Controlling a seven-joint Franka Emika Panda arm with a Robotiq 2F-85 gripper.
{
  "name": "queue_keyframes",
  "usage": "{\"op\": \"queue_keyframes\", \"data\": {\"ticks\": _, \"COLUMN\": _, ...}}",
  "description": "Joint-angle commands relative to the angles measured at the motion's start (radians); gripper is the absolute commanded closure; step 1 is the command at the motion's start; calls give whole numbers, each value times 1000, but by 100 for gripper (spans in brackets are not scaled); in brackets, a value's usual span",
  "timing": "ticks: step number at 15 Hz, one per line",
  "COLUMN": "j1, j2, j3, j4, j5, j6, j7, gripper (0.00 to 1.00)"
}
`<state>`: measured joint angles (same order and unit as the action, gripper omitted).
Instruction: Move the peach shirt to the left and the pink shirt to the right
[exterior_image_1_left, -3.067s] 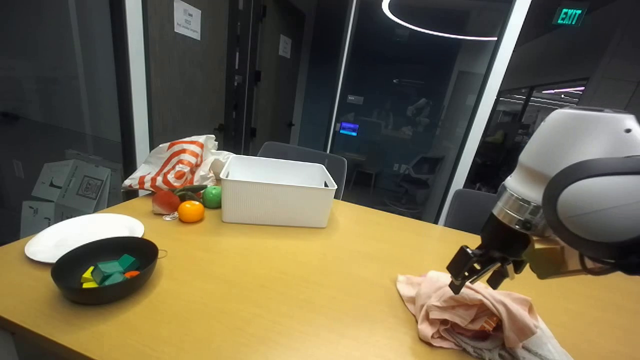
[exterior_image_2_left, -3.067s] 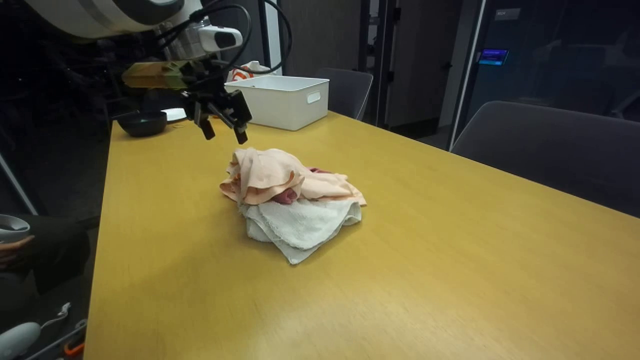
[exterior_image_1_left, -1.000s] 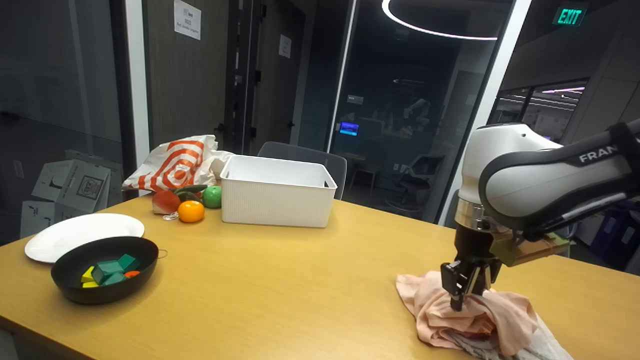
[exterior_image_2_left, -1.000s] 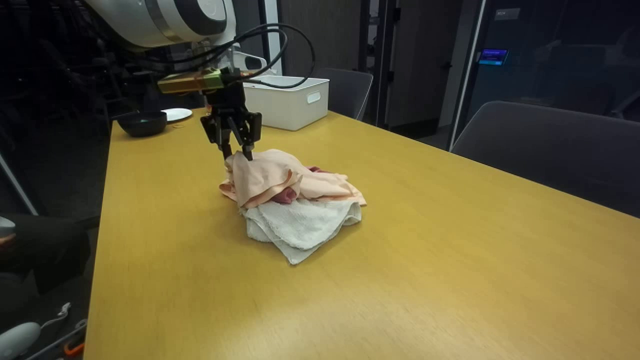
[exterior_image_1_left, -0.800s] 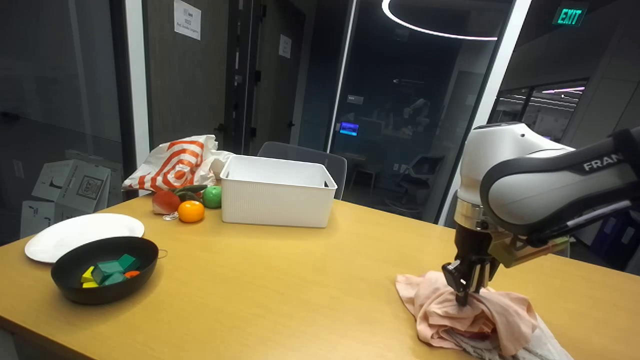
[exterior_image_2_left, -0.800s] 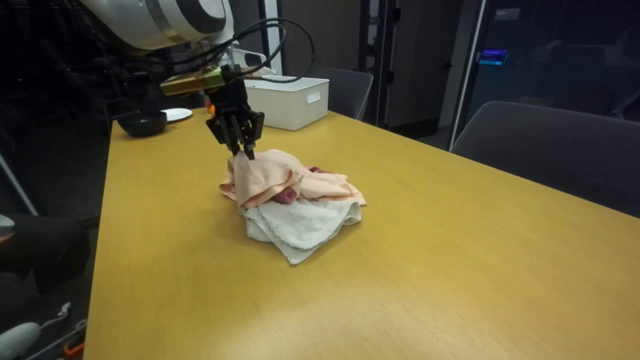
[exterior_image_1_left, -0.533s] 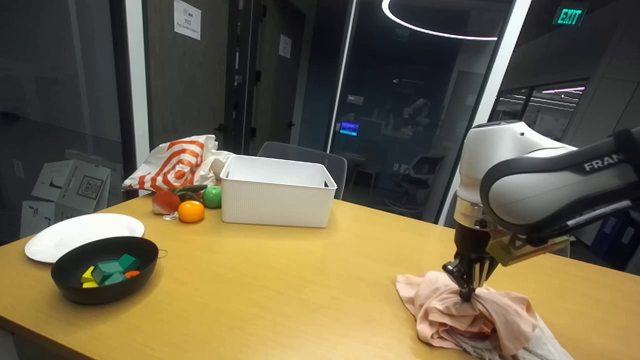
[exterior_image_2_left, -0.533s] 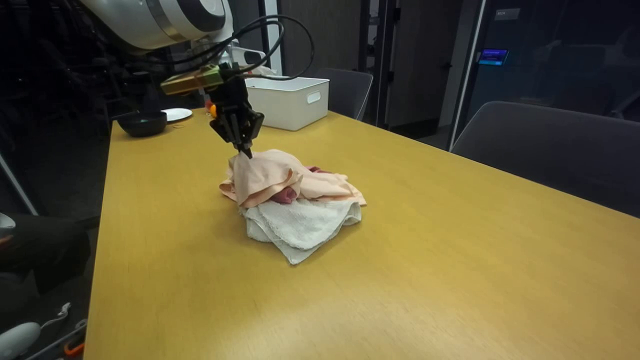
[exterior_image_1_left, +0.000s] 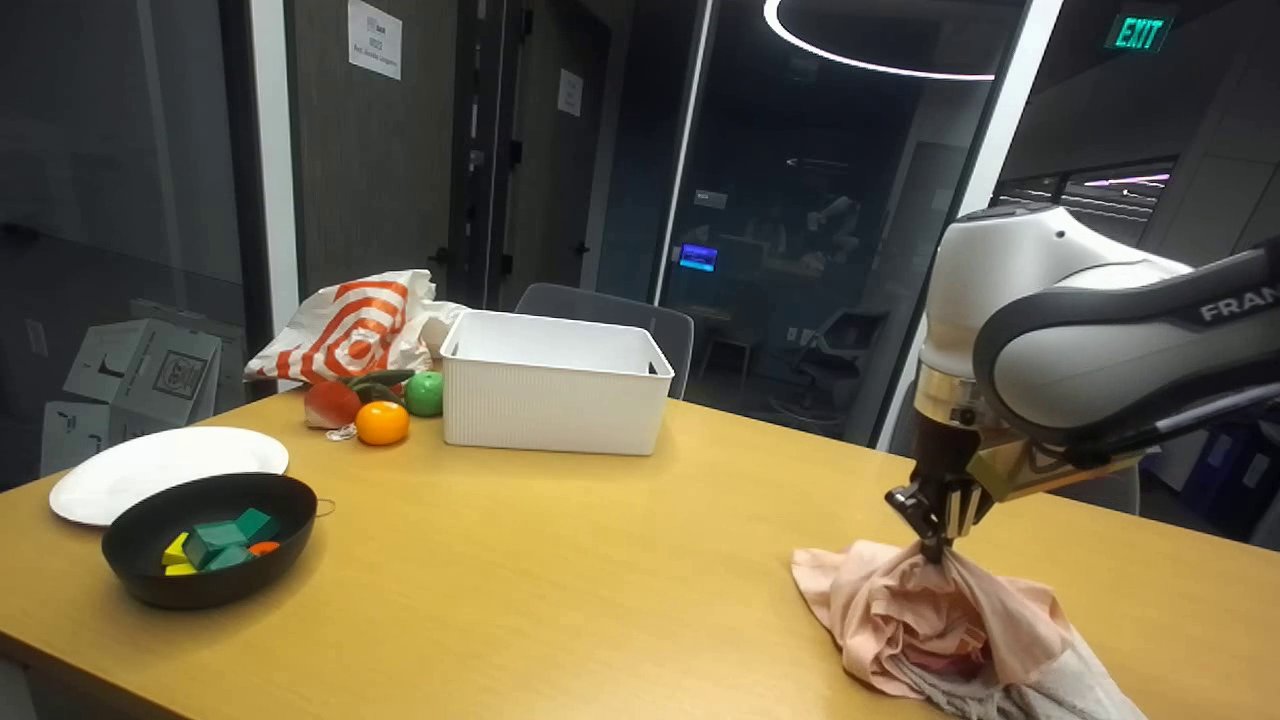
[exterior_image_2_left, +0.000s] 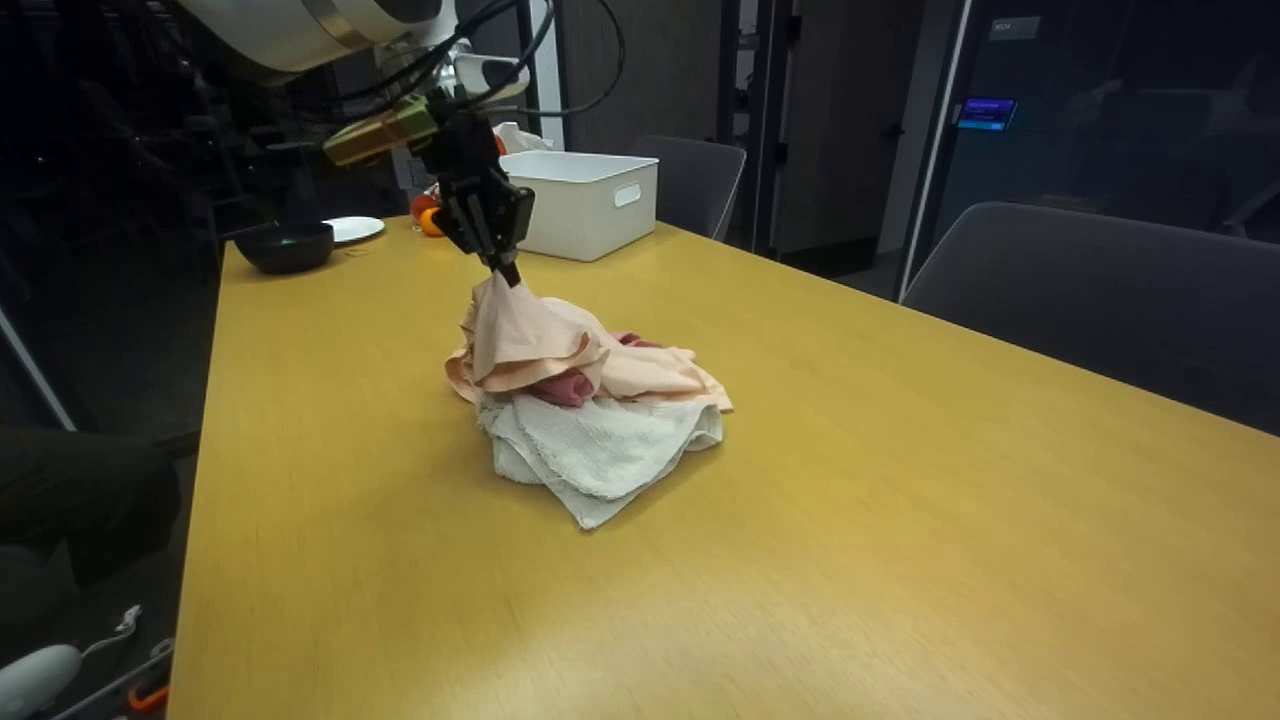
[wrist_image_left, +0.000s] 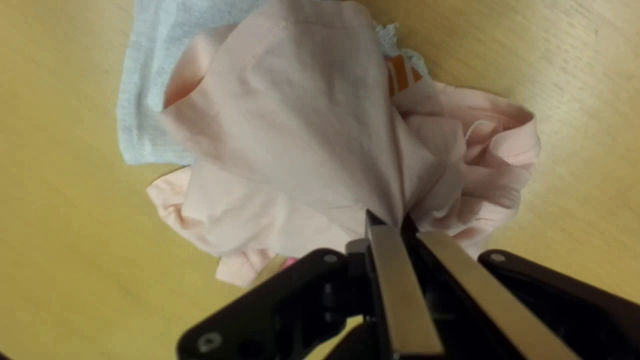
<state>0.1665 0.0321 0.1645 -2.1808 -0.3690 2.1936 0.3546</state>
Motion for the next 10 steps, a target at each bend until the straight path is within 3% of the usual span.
{"op": "queue_keyframes", "data": {"ticks": 1, "j1": 17, "j2": -87, "j3": 10, "j4": -5, "j5": -136, "j6": 25, "j7": 112, "gripper": 93}}
{"op": "queue_keyframes", "data": {"ticks": 10, "j1": 13, "j2": -188, "j3": 112, "j4": 101, "j5": -489, "j6": 79, "j7": 310, "gripper": 94}}
